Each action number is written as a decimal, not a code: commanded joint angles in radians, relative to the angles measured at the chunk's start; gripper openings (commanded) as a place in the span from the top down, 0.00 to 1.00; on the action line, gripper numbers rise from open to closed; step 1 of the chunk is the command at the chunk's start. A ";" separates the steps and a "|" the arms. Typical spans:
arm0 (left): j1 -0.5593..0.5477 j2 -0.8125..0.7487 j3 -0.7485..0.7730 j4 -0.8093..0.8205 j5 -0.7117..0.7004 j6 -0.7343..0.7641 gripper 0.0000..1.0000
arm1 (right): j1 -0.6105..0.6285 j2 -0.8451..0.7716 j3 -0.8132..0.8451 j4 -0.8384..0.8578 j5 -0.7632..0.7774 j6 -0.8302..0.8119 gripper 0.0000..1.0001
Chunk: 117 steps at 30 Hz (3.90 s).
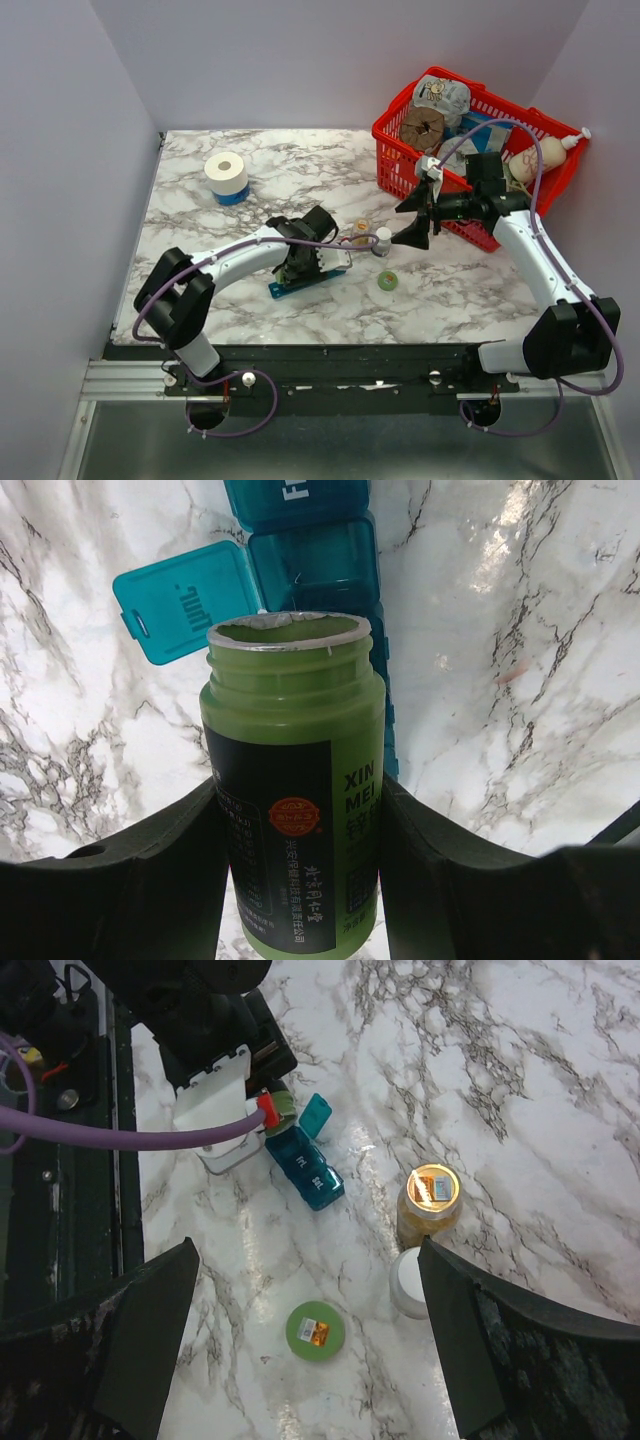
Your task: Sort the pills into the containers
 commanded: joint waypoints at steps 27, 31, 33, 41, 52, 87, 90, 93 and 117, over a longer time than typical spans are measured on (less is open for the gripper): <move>-0.065 0.095 0.124 -0.131 -0.134 -0.049 1.00 | -0.028 0.034 0.026 -0.059 -0.079 -0.044 0.00; -0.072 0.107 0.139 -0.139 -0.148 -0.055 1.00 | -0.028 0.040 0.032 -0.067 -0.082 -0.045 0.00; -0.076 0.113 0.156 -0.154 -0.154 -0.063 1.00 | -0.030 0.042 0.032 -0.070 -0.085 -0.048 0.00; -0.085 0.132 0.178 -0.179 -0.172 -0.075 1.00 | -0.034 0.043 0.036 -0.079 -0.090 -0.057 0.00; -0.100 0.160 0.197 -0.199 -0.183 -0.092 1.00 | -0.042 0.043 0.042 -0.094 -0.099 -0.064 0.00; -0.059 -0.242 -0.258 0.377 -0.037 -0.150 1.00 | -0.050 0.066 0.029 -0.152 -0.125 -0.185 0.00; -0.040 -0.351 -0.370 0.534 -0.002 -0.176 1.00 | -0.048 0.060 0.020 -0.177 -0.130 -0.257 0.00; -0.030 -0.474 -0.482 0.703 0.023 -0.211 1.00 | -0.048 0.043 -0.001 -0.226 -0.150 -0.375 0.00; -0.025 -1.055 -0.898 1.430 0.245 -0.457 1.00 | 0.225 -0.041 -0.300 -0.091 0.393 -0.757 0.00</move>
